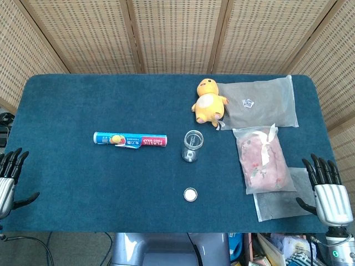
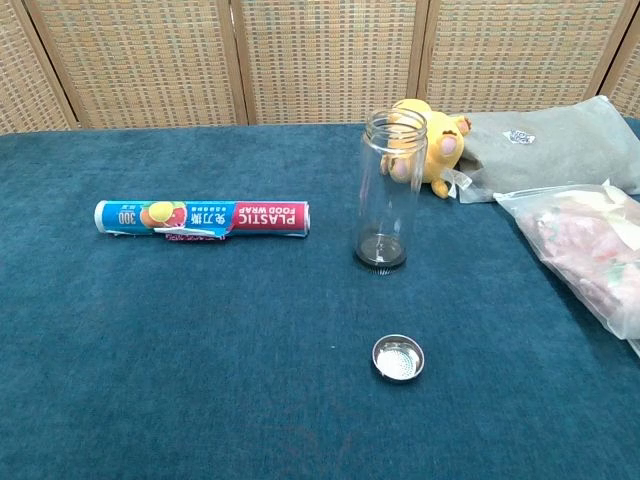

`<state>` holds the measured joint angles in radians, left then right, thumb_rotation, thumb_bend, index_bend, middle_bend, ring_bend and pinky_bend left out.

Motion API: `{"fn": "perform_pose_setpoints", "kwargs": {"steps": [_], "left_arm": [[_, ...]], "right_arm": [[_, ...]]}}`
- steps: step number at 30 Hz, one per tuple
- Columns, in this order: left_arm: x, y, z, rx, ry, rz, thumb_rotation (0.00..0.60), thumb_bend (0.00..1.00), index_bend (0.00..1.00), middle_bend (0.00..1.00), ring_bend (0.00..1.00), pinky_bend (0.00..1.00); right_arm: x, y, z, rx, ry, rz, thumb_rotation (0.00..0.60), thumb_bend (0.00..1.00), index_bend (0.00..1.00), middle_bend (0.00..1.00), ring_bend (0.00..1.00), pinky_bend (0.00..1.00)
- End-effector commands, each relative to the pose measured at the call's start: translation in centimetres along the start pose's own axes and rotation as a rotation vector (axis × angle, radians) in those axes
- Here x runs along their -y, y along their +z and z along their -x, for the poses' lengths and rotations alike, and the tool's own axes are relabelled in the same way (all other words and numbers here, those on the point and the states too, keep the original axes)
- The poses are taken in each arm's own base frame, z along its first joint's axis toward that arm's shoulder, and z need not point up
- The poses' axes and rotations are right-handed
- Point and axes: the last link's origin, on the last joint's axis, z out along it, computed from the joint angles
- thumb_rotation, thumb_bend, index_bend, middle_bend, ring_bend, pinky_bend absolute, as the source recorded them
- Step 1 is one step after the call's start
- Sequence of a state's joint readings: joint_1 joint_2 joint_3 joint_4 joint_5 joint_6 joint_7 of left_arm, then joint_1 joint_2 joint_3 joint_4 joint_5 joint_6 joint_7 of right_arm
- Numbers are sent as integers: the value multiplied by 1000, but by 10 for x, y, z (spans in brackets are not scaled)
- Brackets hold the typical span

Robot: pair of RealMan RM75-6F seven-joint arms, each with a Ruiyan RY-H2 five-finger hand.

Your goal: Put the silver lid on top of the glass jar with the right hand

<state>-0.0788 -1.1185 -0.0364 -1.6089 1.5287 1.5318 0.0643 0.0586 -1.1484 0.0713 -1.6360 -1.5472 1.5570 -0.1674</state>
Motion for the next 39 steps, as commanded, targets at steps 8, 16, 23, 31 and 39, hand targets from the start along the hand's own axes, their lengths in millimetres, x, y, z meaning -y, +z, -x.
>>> {"fn": "perform_pose_setpoints", "kwargs": {"steps": [8, 16, 23, 31, 39], "left_arm": [[-1, 0, -1, -11, -2, -5, 600, 68, 0, 0, 0, 0], [1, 3, 1, -1, 2, -12, 600, 68, 0, 0, 0, 0], [2, 3, 0, -12, -1, -28, 600, 67, 0, 0, 0, 0], [7, 5, 2, -5, -4, -42, 600, 68, 0, 0, 0, 0], [7, 5, 2, 1, -4, -42, 600, 68, 0, 0, 0, 0]], "right_arm": [[6, -4, 4, 64, 15, -43, 600, 0, 4, 0, 0, 0], [55, 5, 22, 270, 99, -373, 600, 0, 117, 0, 0, 0], [122, 44, 42, 445, 157, -618, 600, 0, 196, 0, 0, 0], [164, 73, 61, 493, 176, -625, 600, 65, 302, 0, 0, 0], [195, 83, 78, 502, 170, -629, 600, 179, 391, 0, 0, 0]]}}
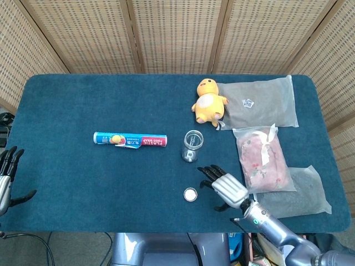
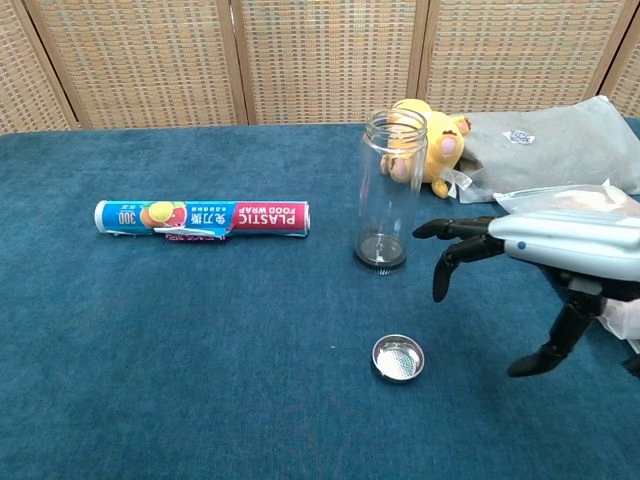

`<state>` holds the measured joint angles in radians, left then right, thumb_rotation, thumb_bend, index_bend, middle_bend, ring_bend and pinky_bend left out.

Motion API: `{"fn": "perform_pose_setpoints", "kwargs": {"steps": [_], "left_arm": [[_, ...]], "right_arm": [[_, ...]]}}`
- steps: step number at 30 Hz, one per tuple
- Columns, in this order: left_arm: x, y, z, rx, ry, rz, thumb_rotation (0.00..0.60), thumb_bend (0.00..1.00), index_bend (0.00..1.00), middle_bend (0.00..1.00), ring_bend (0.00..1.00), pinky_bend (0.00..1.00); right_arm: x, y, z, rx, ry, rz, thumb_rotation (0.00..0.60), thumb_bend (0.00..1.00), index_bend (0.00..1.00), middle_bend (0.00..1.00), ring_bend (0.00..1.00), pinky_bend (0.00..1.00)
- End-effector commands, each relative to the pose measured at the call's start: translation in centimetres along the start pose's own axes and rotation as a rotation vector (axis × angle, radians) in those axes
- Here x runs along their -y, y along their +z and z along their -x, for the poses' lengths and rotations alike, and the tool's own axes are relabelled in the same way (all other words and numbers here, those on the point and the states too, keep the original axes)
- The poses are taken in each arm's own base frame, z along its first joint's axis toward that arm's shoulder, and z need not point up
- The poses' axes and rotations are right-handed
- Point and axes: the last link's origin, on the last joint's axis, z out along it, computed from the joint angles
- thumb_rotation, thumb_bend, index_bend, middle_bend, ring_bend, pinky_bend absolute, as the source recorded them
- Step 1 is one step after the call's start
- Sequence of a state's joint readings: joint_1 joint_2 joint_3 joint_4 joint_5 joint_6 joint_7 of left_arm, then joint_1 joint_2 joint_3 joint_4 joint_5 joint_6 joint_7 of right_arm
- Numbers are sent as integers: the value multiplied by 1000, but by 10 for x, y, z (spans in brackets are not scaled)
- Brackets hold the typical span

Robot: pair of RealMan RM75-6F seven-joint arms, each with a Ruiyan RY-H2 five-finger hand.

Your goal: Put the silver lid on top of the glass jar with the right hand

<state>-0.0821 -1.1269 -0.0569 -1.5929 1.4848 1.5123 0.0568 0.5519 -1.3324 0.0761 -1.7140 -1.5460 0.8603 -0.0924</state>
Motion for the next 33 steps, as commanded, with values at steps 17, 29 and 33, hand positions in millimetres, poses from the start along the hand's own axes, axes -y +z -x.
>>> {"fn": "perform_pose_setpoints", "kwargs": {"steps": [17, 29, 33], "left_arm": [[0, 2, 3, 16, 1, -4, 600, 68, 0, 0, 0, 0], [0, 2, 4, 22, 0, -3, 600, 69, 0, 0, 0, 0], [0, 3, 3, 22, -2, -3, 600, 68, 0, 0, 0, 0]], "right_arm": [[15, 50, 21, 21, 10, 88, 600, 350, 454, 0, 0, 0], [30, 60, 32, 38, 18, 92, 600, 424, 474, 0, 0, 0], [32, 64, 34, 39, 18, 103, 600, 444, 478, 0, 0, 0]]}}
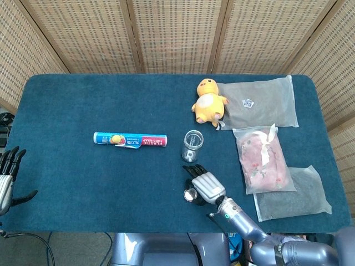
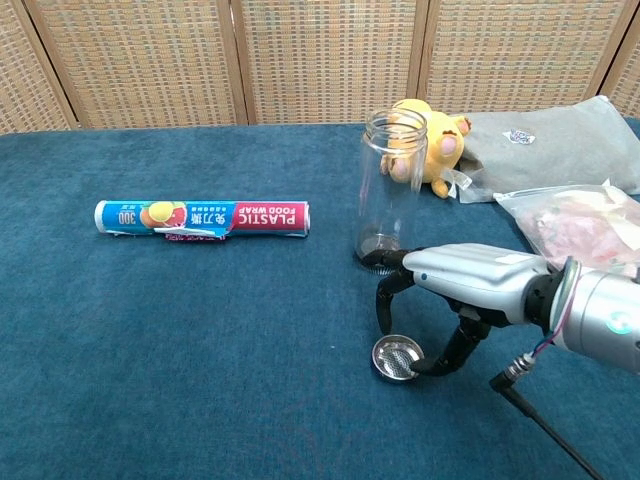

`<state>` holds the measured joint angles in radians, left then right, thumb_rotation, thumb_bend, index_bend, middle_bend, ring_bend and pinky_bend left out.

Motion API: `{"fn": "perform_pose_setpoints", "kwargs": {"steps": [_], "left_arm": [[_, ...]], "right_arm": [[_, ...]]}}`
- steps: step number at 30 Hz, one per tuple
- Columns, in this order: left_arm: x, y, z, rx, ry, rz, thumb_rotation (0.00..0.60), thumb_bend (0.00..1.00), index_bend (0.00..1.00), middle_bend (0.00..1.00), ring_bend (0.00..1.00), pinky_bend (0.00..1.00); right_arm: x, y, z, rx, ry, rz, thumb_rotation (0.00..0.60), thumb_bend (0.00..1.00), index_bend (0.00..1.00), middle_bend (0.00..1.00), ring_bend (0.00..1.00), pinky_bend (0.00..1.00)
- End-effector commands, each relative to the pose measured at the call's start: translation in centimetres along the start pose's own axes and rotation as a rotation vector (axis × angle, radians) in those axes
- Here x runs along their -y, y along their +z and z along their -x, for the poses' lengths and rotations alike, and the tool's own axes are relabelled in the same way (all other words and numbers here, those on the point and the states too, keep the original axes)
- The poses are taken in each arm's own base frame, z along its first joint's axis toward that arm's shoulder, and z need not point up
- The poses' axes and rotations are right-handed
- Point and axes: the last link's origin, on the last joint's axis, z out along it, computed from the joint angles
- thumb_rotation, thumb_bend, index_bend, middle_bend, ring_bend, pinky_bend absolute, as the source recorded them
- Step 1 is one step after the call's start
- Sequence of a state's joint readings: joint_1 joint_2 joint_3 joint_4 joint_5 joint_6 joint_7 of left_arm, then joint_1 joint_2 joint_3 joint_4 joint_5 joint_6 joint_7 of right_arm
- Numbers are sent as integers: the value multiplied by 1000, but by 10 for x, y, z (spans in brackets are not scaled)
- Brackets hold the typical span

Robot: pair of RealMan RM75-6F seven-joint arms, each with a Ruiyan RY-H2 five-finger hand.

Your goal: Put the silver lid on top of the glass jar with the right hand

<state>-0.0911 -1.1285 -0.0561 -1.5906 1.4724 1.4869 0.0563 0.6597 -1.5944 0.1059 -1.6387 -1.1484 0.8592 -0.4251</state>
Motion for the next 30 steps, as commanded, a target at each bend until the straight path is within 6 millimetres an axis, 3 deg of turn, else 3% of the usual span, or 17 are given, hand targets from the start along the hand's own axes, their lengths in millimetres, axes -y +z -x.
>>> {"fn": "perform_pose_setpoints", "kwargs": {"steps": [1, 21, 30], "left_arm": [[0, 0, 0, -1, -2, -1, 600, 68, 0, 0, 0, 0], [2, 0, -1, 3, -11, -3, 600, 68, 0, 0, 0, 0], [2, 0, -1, 6, -9, -2, 600, 68, 0, 0, 0, 0]], "right_arm": [[1, 3, 1, -1, -2, 7, 600, 449, 478, 0, 0, 0], [3, 11, 7, 8, -35, 18, 600, 486, 519, 2, 0, 0], [2, 13, 9, 9, -45, 21, 600, 564, 590, 28, 0, 0]]}}
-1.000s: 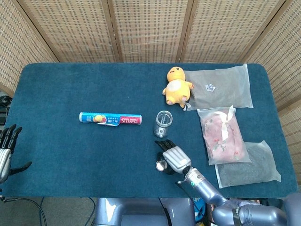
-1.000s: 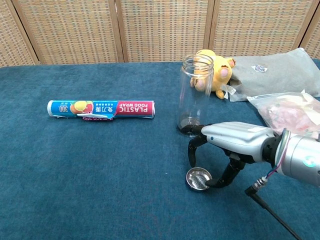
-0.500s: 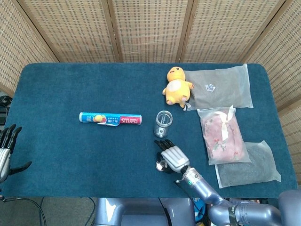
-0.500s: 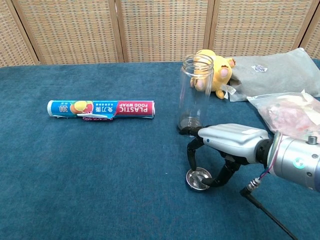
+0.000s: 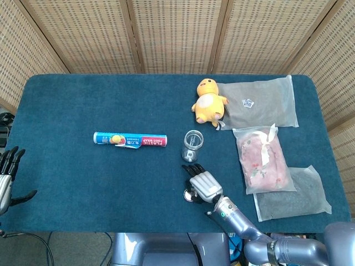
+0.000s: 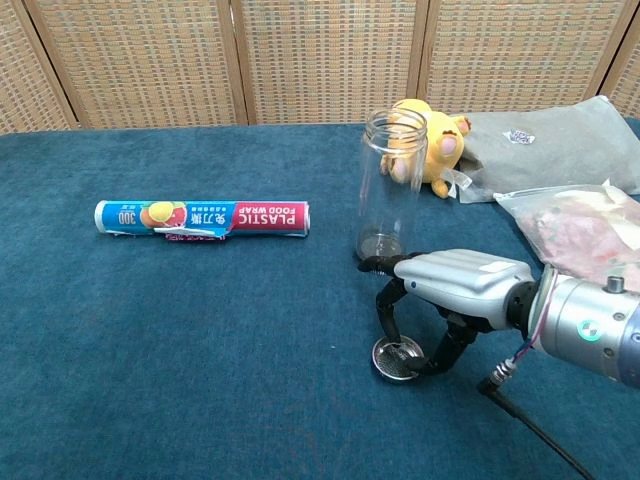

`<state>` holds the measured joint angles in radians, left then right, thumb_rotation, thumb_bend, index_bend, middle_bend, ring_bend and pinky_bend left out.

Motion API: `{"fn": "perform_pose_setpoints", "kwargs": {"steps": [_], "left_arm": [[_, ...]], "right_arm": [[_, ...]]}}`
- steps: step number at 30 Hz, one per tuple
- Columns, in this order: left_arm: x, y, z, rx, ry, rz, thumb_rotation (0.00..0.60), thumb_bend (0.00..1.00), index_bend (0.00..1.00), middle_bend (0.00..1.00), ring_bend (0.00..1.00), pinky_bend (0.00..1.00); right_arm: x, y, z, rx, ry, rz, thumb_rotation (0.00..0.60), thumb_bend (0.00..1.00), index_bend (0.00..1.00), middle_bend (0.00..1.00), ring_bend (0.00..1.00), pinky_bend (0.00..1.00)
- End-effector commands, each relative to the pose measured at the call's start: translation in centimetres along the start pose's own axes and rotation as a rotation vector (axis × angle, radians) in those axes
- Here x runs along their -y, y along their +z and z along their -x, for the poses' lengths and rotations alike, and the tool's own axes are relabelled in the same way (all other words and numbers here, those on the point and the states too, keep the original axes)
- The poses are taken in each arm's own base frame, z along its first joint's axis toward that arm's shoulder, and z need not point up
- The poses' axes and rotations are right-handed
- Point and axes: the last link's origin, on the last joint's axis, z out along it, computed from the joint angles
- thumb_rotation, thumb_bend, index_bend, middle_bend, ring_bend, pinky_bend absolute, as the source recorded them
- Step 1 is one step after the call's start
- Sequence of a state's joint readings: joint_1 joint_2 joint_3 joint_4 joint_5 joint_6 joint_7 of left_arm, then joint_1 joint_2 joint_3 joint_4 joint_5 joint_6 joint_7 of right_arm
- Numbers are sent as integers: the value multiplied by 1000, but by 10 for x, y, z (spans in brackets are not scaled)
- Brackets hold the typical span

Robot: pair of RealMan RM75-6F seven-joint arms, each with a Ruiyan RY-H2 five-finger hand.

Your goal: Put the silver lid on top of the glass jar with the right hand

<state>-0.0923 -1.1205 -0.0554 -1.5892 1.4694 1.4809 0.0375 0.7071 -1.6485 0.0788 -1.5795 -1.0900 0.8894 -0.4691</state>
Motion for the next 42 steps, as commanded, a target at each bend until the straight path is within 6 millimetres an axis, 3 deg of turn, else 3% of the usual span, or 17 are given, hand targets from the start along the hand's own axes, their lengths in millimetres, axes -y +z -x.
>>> {"fn": "perform_pose_setpoints", "kwargs": {"steps": [1, 16, 24, 35, 42], "left_arm": [[0, 0, 0, 1, 0, 0, 600, 68, 0, 0, 0, 0], [0, 0, 1, 3, 0, 1, 600, 68, 0, 0, 0, 0], [0, 1, 2, 8, 1, 1, 600, 68, 0, 0, 0, 0], [-4, 1, 5, 17, 12, 5, 600, 68, 0, 0, 0, 0], [-5, 0, 5, 17, 15, 4, 600, 68, 0, 0, 0, 0]], "right_arm": [[0, 1, 1, 2, -1, 0, 600, 577, 599, 32, 0, 0], [0, -1, 0, -4, 4, -7, 600, 645, 640, 52, 0, 0], [-4, -25, -12, -20, -6, -42, 600, 651, 648, 52, 0, 0], [-38, -77, -41, -49, -78, -33, 600, 671, 647, 52, 0, 0], [-75, -102, -67, -100, -123, 47, 600, 678, 648, 52, 0, 0]]}}
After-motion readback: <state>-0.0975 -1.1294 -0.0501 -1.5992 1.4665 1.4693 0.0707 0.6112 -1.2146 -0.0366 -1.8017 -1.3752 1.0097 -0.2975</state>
